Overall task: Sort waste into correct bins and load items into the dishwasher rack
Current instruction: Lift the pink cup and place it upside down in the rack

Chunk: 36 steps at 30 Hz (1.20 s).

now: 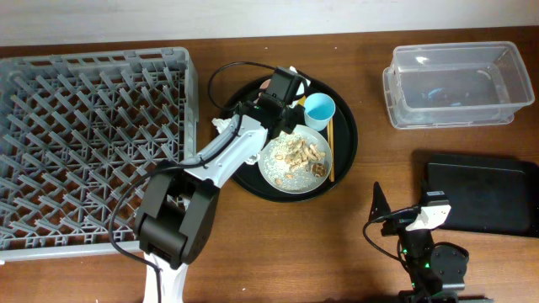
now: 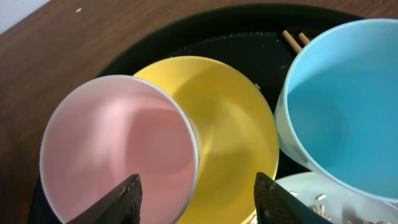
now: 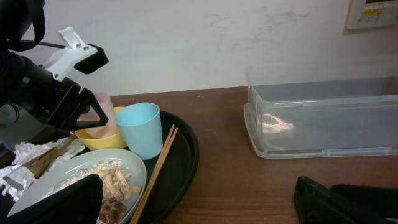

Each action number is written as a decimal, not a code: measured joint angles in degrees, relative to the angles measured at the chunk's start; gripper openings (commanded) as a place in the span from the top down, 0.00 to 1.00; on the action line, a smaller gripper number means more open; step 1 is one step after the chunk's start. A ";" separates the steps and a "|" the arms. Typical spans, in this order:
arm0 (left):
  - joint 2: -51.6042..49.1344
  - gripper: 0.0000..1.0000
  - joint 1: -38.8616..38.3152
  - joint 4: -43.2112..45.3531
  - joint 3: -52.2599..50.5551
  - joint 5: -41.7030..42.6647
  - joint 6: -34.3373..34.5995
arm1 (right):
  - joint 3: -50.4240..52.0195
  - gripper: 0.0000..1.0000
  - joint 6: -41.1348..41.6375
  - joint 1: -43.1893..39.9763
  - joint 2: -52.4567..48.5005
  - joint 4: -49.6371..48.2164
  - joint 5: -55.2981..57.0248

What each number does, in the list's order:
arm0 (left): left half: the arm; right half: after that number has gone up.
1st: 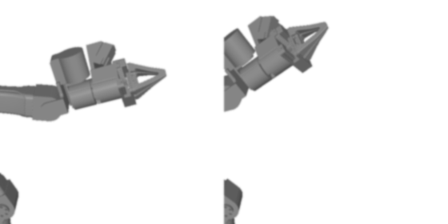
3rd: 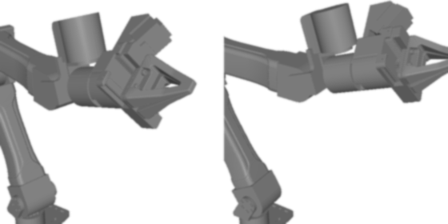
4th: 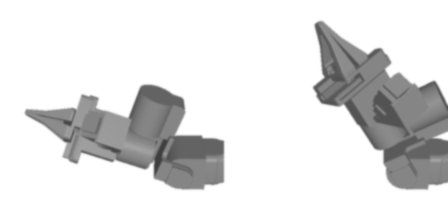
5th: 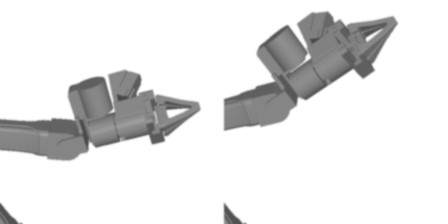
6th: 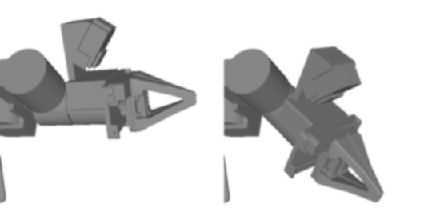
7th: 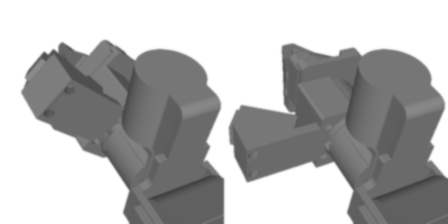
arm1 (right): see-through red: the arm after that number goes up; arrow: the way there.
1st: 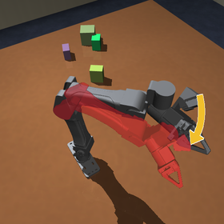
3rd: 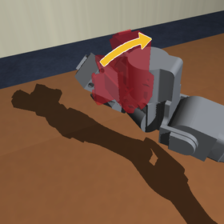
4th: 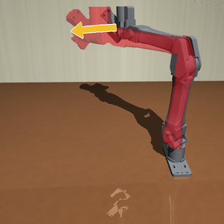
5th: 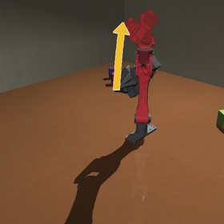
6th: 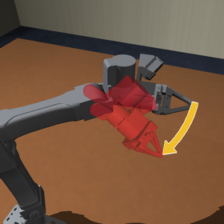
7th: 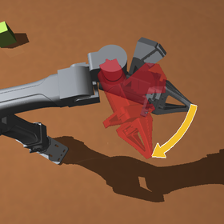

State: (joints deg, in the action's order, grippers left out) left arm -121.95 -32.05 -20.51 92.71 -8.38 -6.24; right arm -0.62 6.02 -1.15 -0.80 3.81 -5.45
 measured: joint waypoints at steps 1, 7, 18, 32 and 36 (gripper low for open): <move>0.00 0.52 0.00 0.22 0.00 0.00 -0.22 | 0.00 0.02 0.04 0.00 0.00 0.00 0.00; 0.00 0.73 0.57 0.26 0.00 0.02 -0.66 | 0.00 0.02 0.04 0.00 0.00 0.00 0.00; 0.00 0.99 1.33 0.46 0.04 0.24 -0.79 | 0.00 0.02 0.00 0.00 0.00 0.00 0.00; 8.28 0.99 1.68 -1.64 1.79 0.48 5.60 | 0.00 0.02 0.00 0.00 0.00 0.00 0.00; 16.61 0.99 5.01 -5.03 2.01 3.96 10.51 | 0.00 0.02 0.02 0.00 0.00 0.00 0.00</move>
State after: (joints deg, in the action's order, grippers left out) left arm -105.34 -27.05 -25.54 94.72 -4.43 4.27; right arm -0.62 6.04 -1.15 -0.80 3.81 -5.45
